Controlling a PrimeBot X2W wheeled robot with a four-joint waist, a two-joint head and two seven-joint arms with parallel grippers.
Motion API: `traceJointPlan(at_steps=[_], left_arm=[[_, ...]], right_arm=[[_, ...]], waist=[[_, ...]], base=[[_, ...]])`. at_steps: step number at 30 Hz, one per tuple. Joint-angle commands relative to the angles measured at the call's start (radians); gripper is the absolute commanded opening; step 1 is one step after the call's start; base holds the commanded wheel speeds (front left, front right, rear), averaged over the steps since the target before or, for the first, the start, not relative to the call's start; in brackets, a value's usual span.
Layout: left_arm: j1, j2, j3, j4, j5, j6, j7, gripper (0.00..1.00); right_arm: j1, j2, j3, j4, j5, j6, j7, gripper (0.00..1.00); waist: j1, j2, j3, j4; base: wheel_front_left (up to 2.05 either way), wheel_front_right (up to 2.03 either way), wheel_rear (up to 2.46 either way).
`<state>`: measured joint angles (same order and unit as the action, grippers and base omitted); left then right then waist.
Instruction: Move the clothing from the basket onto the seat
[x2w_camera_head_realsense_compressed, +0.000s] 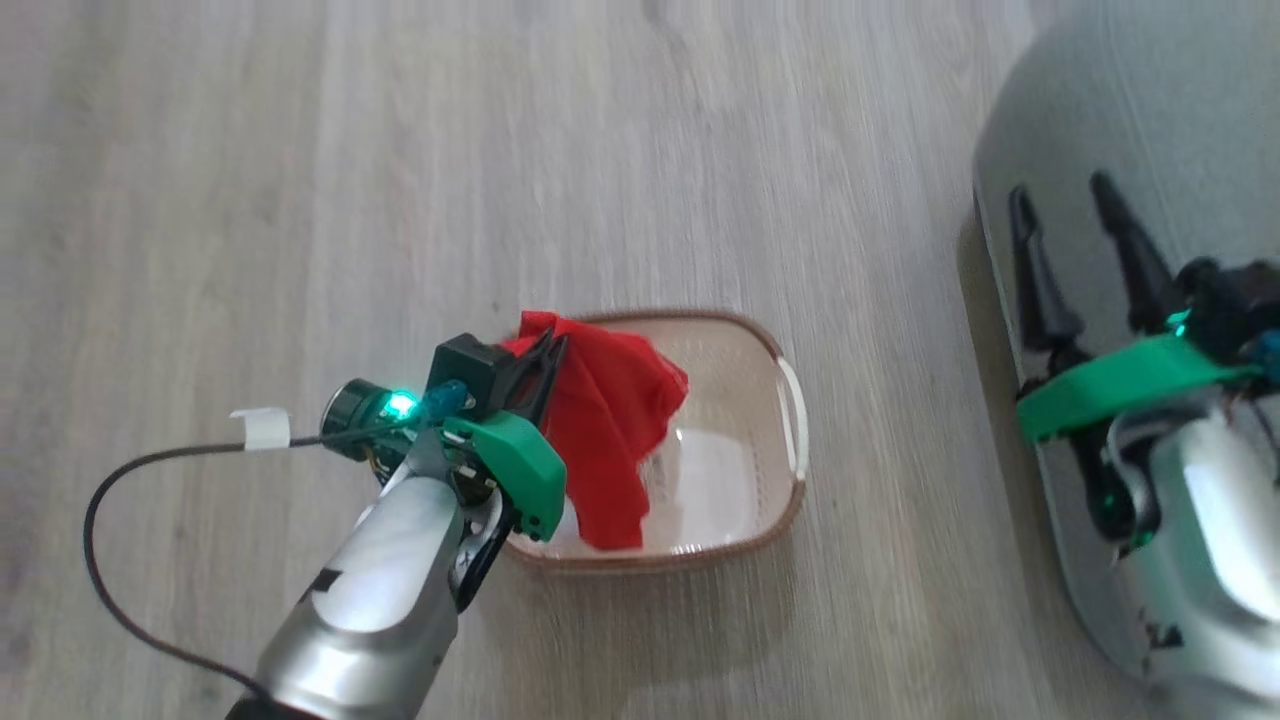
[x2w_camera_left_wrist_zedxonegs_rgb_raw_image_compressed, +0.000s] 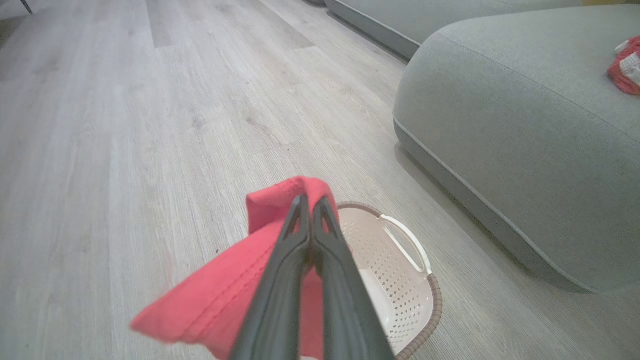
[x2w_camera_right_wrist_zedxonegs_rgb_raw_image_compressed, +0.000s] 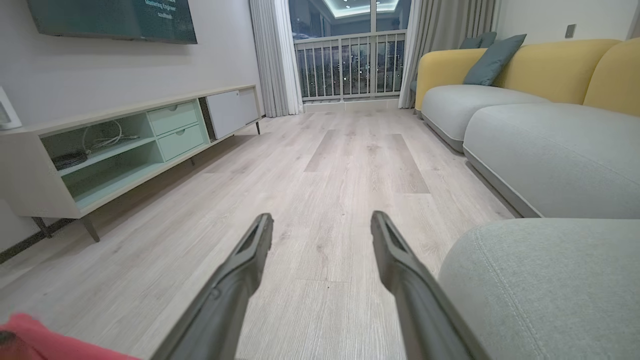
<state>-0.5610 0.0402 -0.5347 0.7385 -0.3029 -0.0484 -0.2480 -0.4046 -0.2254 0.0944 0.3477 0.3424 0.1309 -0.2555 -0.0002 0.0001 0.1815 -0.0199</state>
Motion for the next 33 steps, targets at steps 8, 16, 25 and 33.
traceJointPlan(at_steps=[8, 16, 25, 33], left_arm=[[0.003, 0.011, 0.098, -0.112, 0.041, -0.017, -0.014, 0.00], [-0.047, 0.013, 0.164, -0.230, 0.078, -0.027, -0.014, 0.00], [-0.128, 0.012, 0.188, -0.358, 0.111, -0.039, -0.014, 0.00], [-0.145, 0.010, 0.141, -0.411, 0.093, -0.041, -0.014, 0.00]], right_arm=[[0.067, 0.025, -0.005, -0.007, -0.013, 0.000, -0.006, 1.00], [0.110, 0.039, -0.016, 0.001, -0.021, 0.000, -0.006, 1.00], [0.112, 0.042, 0.004, 0.010, -0.022, 0.000, -0.006, 1.00], [-0.018, 0.033, 0.256, -0.052, 0.038, 0.000, -0.006, 1.00]], waist=[[0.0002, -0.0001, -0.131, 0.035], [0.0002, -0.0001, -0.155, 0.037], [0.0002, -0.0001, -0.153, 0.043], [0.0002, -0.0001, -0.147, 0.054]], base=[[0.00, 0.00, 0.00], [0.00, 0.00, 0.00], [0.00, 0.00, 0.00], [0.00, 0.00, 0.00]])
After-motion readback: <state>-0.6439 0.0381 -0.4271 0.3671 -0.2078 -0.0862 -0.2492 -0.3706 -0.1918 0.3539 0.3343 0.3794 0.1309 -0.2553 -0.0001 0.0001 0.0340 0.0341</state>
